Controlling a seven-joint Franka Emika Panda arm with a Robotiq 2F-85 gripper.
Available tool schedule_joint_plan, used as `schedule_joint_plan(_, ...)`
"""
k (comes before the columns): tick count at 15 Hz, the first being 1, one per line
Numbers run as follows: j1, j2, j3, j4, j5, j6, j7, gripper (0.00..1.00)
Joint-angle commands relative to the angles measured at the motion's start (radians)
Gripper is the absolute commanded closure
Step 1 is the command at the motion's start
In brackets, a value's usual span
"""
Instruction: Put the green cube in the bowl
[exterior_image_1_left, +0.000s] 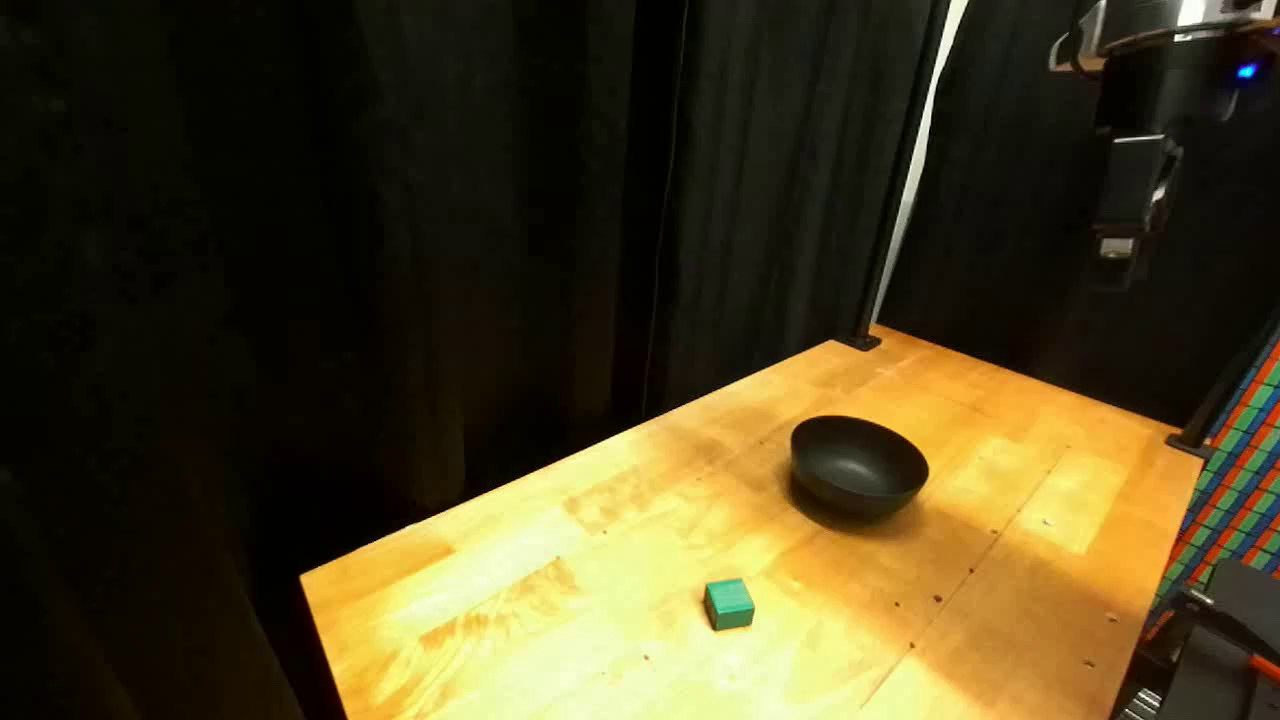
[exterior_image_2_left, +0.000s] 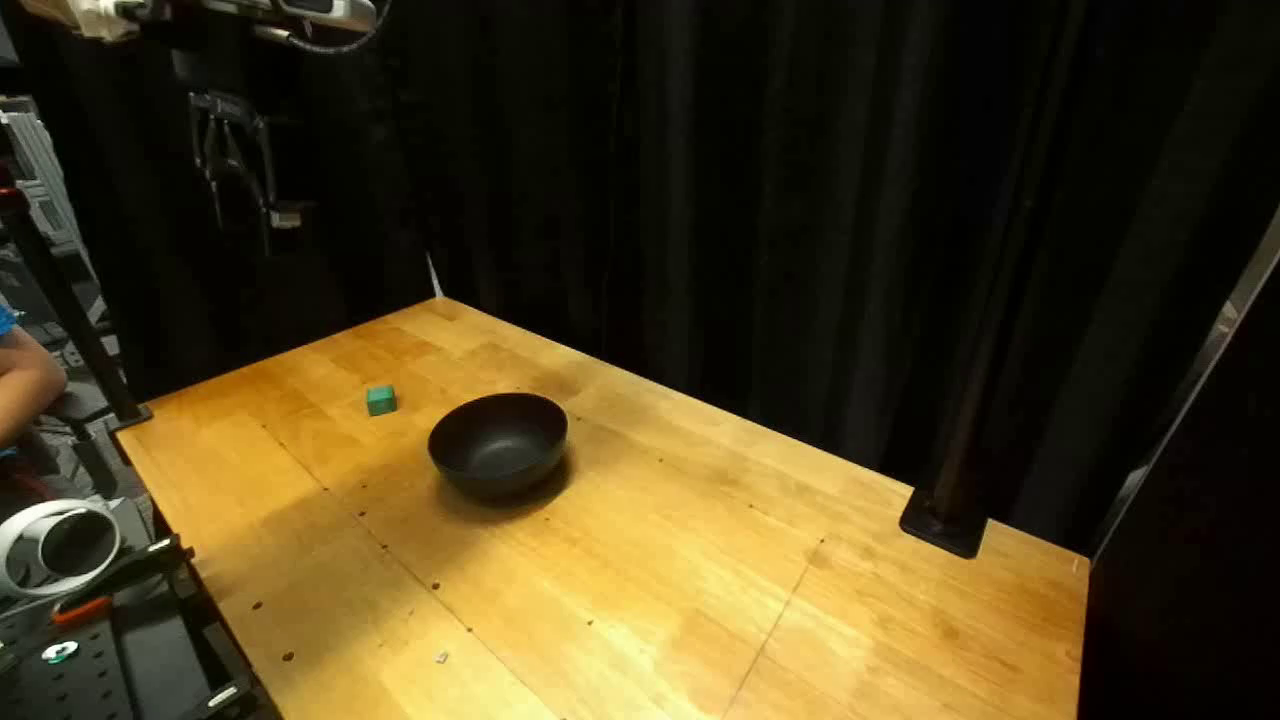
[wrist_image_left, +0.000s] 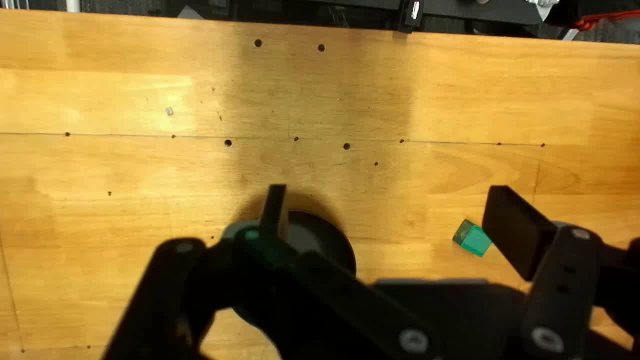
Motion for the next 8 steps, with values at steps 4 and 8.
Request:
schedule_joint_plan(4, -0.012, -0.006, 0.011, 0.011, 0.004, -0.002, -0.004, 0.00)
schedule_joint_plan(8, -0.012, -0.007, 0.011, 0.011, 0.004, -0.002, -0.004, 0.00)
